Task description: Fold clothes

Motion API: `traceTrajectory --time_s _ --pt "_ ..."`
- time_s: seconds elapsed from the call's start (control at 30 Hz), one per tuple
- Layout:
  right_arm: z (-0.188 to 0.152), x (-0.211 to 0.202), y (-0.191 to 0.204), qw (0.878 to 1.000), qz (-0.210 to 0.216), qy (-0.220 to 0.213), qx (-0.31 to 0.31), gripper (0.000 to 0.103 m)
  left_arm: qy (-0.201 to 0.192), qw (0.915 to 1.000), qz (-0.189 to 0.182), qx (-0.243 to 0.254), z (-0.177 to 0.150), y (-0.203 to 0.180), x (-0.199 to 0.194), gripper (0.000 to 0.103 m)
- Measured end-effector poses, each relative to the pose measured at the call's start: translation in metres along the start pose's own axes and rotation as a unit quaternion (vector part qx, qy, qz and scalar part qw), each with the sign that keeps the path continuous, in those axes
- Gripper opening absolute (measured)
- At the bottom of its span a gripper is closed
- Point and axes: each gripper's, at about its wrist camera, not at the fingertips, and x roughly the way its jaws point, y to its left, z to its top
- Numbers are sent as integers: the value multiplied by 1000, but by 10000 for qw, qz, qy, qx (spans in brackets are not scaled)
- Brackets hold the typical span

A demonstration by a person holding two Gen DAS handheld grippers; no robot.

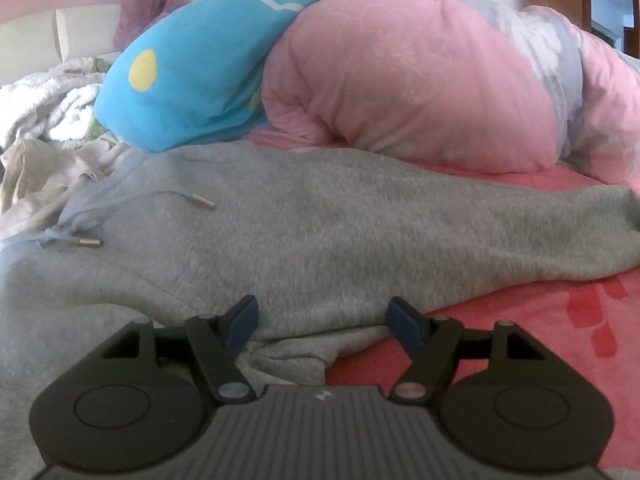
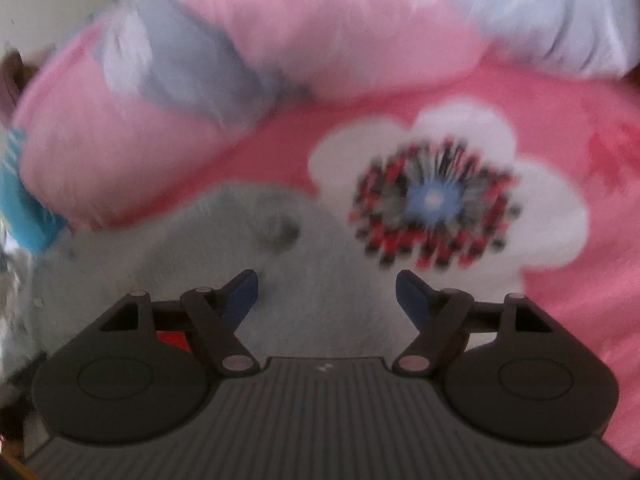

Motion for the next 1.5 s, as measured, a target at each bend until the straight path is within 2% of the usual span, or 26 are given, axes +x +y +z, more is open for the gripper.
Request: traceTrajectory --time_s 0.07,0.13,0.2,0.27,0.33,0.4,0.47,0.57,0.6,0.67,0.73,0.77,0.8,0.87,0.93,1.0,1.07,1.1,1.17,1.23,1.33,1.43,1.5 --pt "-10 14 2 9994 66 329 3 76 -1 10000 9 13 0 0 0 73" --pt "-21 19 11 9985 -11 346 -429 77 -6 10000 8 13 0 -1 0 73" --pt "-29 20 27 9930 -262 292 -1117 69 -11 10000 6 10 0 -1 0 73" --pt "-33 17 40 9857 -397 209 -1625 33 -13 10000 -11 -11 0 -1 -1 73" --pt "-32 9 53 9764 -649 -25 -2060 22 -18 10000 -35 -38 -1 0 -1 73" --pt "-26 -11 69 9625 -918 -482 -2508 21 -16 10000 -54 -58 -1 1 -1 73" --pt "-25 -35 87 9401 -1031 -949 -3106 21 -12 10000 -63 -67 -1 1 -1 73" --pt "-47 -70 112 8861 -816 -1345 -4359 23 -4 10000 -57 -62 0 1 0 73" --pt "-59 -79 117 8698 -635 -1329 -4709 23 -3 10000 -54 -59 0 1 0 73" --pt "-83 -92 121 8531 -86 -911 -5136 31 -4 10000 -52 -57 0 0 0 73" --pt "-107 -95 124 8459 404 -258 -5312 39 -6 10000 -46 -50 0 0 0 73" --pt "-118 -96 125 8399 532 -69 -5401 45 -7 10000 -43 -47 0 0 0 74" --pt "-130 -98 126 8334 654 112 -5487 47 -8 10000 -39 -43 -1 0 0 74" --pt "-142 -105 125 8280 801 110 -5549 55 -10 10000 -33 -36 -1 0 0 74" --pt "-136 -114 119 8434 935 -68 -5291 59 -11 10000 -25 -26 -1 0 1 74" --pt "-118 -124 113 8703 1256 -398 -4745 67 -11 10000 -16 -13 -1 -1 1 74" --pt "-92 -125 107 8995 1539 -787 -4013 80 -12 10000 -22 -19 -1 0 1 74" --pt "-80 -119 105 9133 1617 -923 -3622 80 -12 10000 -25 -23 -1 0 1 74" --pt "-58 -91 99 9432 1741 -768 -2725 80 -11 10000 -33 -29 -1 0 1 74" --pt "-37 -63 94 9643 1849 -595 -1799 79 -9 10000 -39 -34 -1 0 1 74" --pt "-32 -16 82 9796 1900 127 -640 65 -7 10000 -47 -35 -1 0 2 74" --pt "-40 15 72 9761 2061 643 243 58 -5 10000 -49 -33 -1 0 2 74" --pt "-48 20 71 9743 2102 712 384 55 -4 10000 -49 -30 -1 0 2 75"
